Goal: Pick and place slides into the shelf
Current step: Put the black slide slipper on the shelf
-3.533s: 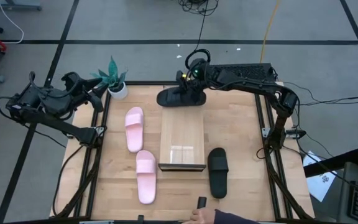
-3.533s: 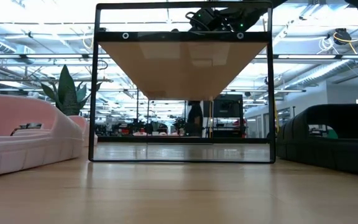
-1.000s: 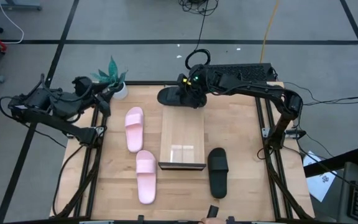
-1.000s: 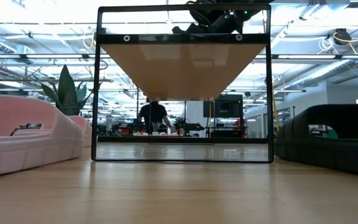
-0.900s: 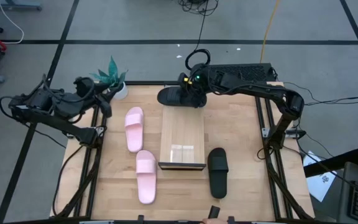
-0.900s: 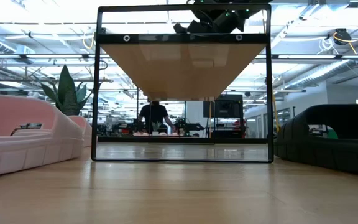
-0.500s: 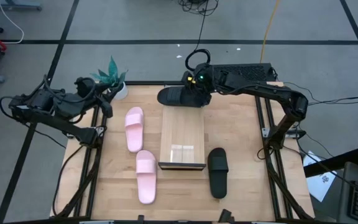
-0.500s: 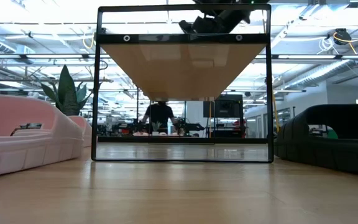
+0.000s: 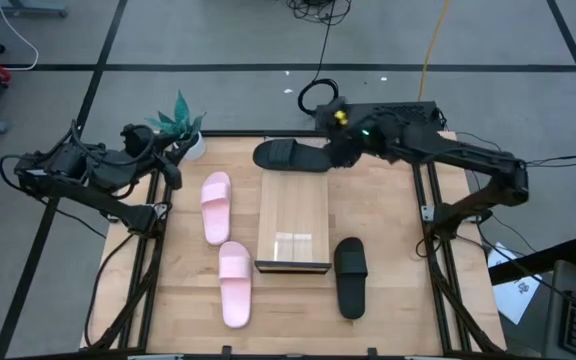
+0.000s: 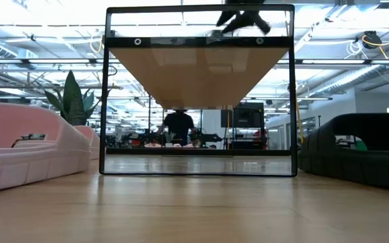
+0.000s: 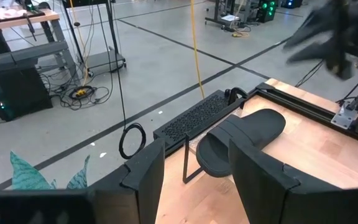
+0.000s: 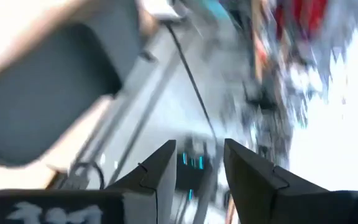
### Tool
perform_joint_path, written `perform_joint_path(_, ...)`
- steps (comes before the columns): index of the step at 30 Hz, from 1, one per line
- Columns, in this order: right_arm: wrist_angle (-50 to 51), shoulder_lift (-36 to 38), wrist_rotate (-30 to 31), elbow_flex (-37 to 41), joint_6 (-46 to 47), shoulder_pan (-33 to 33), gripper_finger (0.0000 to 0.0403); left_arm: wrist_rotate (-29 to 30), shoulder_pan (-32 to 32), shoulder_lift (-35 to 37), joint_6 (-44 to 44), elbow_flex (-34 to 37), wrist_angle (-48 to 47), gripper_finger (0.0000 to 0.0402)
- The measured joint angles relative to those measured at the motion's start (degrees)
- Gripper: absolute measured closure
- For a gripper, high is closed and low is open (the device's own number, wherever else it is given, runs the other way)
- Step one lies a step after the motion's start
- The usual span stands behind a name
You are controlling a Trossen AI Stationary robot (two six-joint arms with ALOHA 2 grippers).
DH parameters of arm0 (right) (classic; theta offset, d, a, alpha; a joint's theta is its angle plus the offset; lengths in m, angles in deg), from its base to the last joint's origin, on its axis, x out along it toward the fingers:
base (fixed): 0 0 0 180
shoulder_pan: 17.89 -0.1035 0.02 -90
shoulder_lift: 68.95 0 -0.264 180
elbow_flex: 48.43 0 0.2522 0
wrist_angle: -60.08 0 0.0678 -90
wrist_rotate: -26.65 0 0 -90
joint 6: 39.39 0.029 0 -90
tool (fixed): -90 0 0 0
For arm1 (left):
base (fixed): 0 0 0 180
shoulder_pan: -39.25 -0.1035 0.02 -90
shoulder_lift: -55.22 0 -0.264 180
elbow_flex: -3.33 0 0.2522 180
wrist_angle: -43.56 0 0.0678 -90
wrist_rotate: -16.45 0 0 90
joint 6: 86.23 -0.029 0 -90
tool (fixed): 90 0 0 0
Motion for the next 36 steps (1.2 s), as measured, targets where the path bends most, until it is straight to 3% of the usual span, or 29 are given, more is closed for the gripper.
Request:
perform_joint_path(3, 4.5, 3.6, 10.2, 0.0, 13.0, -2.2, 0.0277, 0.0, 0.0, 0.0, 0.0, 0.0, 0.0, 0.0220)
perform_joint_path(6, 14.1, 7.7, 12.9, -0.1, 26.9, -5.5, 0.0277, 0.0, 0.0, 0.0, 0.0, 0.0, 0.0, 0.0220)
perform_joint_path(13, 37.6, 12.7, 5.8, 0.0, 54.6, -17.5, 0.0277, 0.0, 0.0, 0.0, -2.8, 0.0, 0.0, 0.0220)
perform_joint_path(17, 45.2, 12.4, -2.4, 0.0, 66.9, -24.4, 0.0277, 0.0, 0.0, 0.0, -3.0, 0.0, 0.0, 0.0220)
perform_joint_path(26, 45.2, 8.2, -22.7, 0.0, 85.7, -32.7, 0.0277, -1.5, 0.0, 0.0, -3.0, 0.0, 0.0, 0.0220)
perform_joint_path(30, 44.5, 6.4, -25.4, 2.8, 90.1, -35.7, 0.0277, -1.5, 0.0, 0.0, -3.0, 0.0, 0.0, 0.0220)
perform_joint_path(36, 34.8, 6.9, -27.0, 14.8, 96.8, -40.2, 0.0277, -1.5, 0.0, 0.0, -4.3, 0.0, 0.0, 0.0220)
